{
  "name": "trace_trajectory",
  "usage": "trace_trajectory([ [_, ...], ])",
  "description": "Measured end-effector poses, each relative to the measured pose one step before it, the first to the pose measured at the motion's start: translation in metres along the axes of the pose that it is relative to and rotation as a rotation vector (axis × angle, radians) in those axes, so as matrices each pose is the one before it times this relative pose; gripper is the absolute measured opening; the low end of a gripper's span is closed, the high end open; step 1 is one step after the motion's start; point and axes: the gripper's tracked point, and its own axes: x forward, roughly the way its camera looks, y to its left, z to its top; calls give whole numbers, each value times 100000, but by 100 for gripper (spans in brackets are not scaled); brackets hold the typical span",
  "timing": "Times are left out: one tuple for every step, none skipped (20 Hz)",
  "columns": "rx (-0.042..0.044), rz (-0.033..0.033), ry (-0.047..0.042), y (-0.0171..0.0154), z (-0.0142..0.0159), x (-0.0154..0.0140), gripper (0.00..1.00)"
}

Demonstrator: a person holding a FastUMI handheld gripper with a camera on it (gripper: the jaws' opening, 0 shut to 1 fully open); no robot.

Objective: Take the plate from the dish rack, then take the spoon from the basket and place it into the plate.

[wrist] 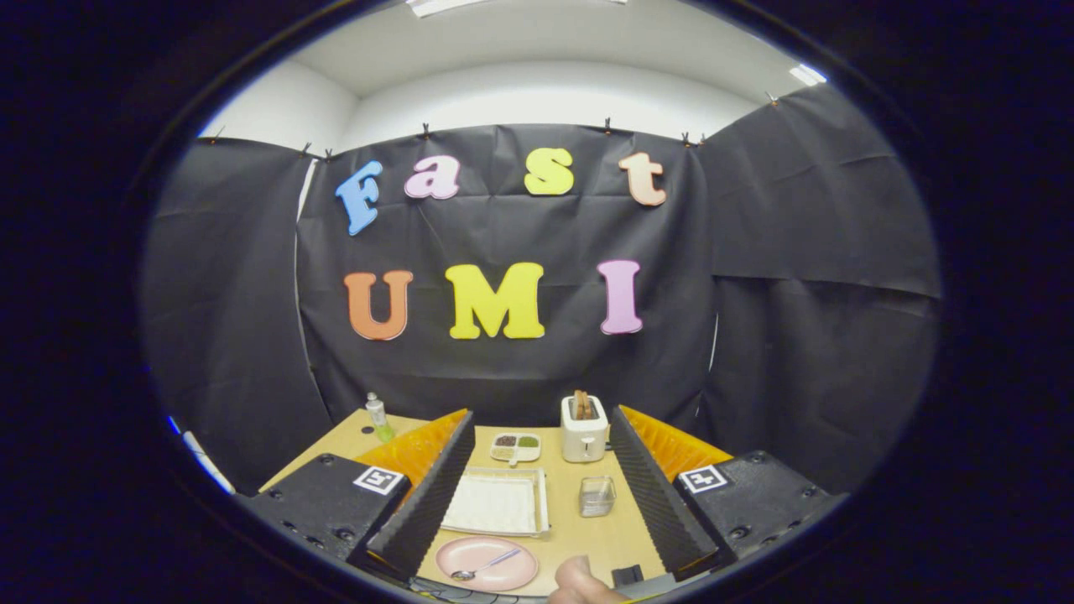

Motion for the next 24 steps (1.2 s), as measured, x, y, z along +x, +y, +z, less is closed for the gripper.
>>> trace_trajectory([
  [97,-86,215,-127,18,-100,100],
  [377,-153,110,40,58,-128,100],
  [325,128,526,11,-60,-187,100],
  [95,-30,522,148,-106,45,100],
  [152,-732,389,-75,-7,-33,100],
  [1436,-982,134,-136,84,-54,100],
  [1565,559,183,186,7,-195,100],
  [1379,45,206,132,-44,64,100],
  [558,-831,752,-186,-147,-32,100],
  [107,-364,56,-137,-20,50,100],
  [-557,-812,221,-193,-30,-35,100],
  [-1043,-749,868,-27,-314,42,100],
  [-925,-240,476,56,-258,-117,100],
  [-674,-132,236,214,-107,-17,100],
  [-698,40,-76,190,-25,-154,100],
  [-886,-222,-32,111,-162,33,100],
  [-704,-520,-48,-8,3,-27,100],
  [-278,-23,-16,213,-76,-127,100],
  [93,-382,-117,53,-35,-83,100],
  [249,-122,-70,111,-126,-52,100],
  [269,-275,301,43,-142,-48,100],
  [320,-251,546,67,-191,20,100],
  [347,-393,407,23,-32,-95,100],
  [292,-390,412,-32,-58,56,100],
])
